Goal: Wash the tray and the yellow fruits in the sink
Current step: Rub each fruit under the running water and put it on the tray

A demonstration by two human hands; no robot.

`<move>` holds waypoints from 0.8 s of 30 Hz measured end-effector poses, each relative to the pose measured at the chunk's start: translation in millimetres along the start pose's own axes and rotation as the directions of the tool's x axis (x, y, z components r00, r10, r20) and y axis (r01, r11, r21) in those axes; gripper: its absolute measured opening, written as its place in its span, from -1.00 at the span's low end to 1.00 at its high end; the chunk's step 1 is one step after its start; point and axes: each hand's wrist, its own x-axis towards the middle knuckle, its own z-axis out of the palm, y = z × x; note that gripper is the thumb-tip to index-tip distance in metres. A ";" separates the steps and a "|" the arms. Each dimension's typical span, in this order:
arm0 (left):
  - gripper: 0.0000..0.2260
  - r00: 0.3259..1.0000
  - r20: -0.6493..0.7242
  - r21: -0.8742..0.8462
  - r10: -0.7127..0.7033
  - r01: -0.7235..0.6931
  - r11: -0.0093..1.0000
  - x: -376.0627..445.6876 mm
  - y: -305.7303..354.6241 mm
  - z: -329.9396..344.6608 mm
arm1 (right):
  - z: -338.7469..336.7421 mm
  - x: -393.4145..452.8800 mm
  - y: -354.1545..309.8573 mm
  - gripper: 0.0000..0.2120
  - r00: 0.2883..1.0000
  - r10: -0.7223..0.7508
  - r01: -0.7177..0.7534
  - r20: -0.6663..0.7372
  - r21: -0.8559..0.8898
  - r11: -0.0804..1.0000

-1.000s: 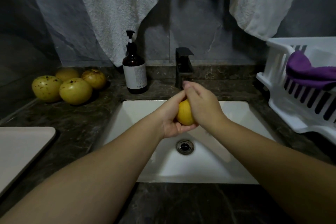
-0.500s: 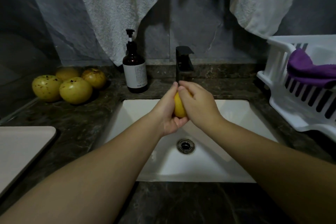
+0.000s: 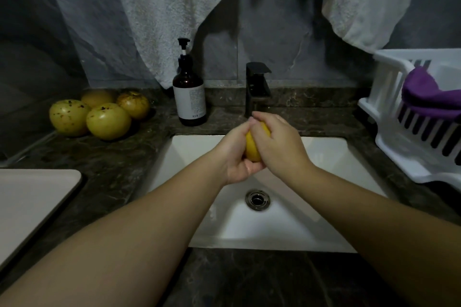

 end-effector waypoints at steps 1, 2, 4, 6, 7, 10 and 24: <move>-0.57 1.000 -0.002 0.064 0.012 -0.012 0.998 0.2 0.0 0.0 | -3.4 3.8 0.4 -0.70 0.996 0.087 -0.087 0.005 0.087 0.992; -0.56 0.999 -0.023 0.128 0.034 -0.031 0.991 1.1 -0.7 0.1 | -6.2 8.0 1.2 -0.75 0.982 0.187 -0.190 0.032 0.181 0.965; -0.54 0.993 -0.085 0.183 0.087 -0.071 0.981 4.5 -3.7 0.7 | -7.4 10.1 1.5 -0.75 0.955 0.283 -0.297 0.092 0.221 0.929; -0.50 0.989 -0.118 0.069 0.094 -0.086 0.994 7.0 -4.5 -0.2 | -2.9 1.8 -1.3 -0.65 0.975 0.187 -0.197 0.123 0.072 0.978; -0.46 0.990 -0.113 -0.006 0.078 -0.080 0.997 7.4 -4.1 -0.4 | 0.8 -3.5 -4.5 -0.57 0.988 0.095 -0.093 0.124 -0.019 0.995; -0.35 0.998 -0.042 -0.068 0.041 -0.044 0.997 5.1 -3.0 -2.0 | 8.2 -10.8 -10.4 -0.53 0.986 -0.134 0.146 0.101 -0.120 0.982; -0.39 0.999 0.048 -0.004 -0.005 0.006 1.000 1.1 -3.6 0.2 | -8.0 4.1 -4.9 -0.64 0.996 -0.053 0.050 0.075 0.048 0.998</move>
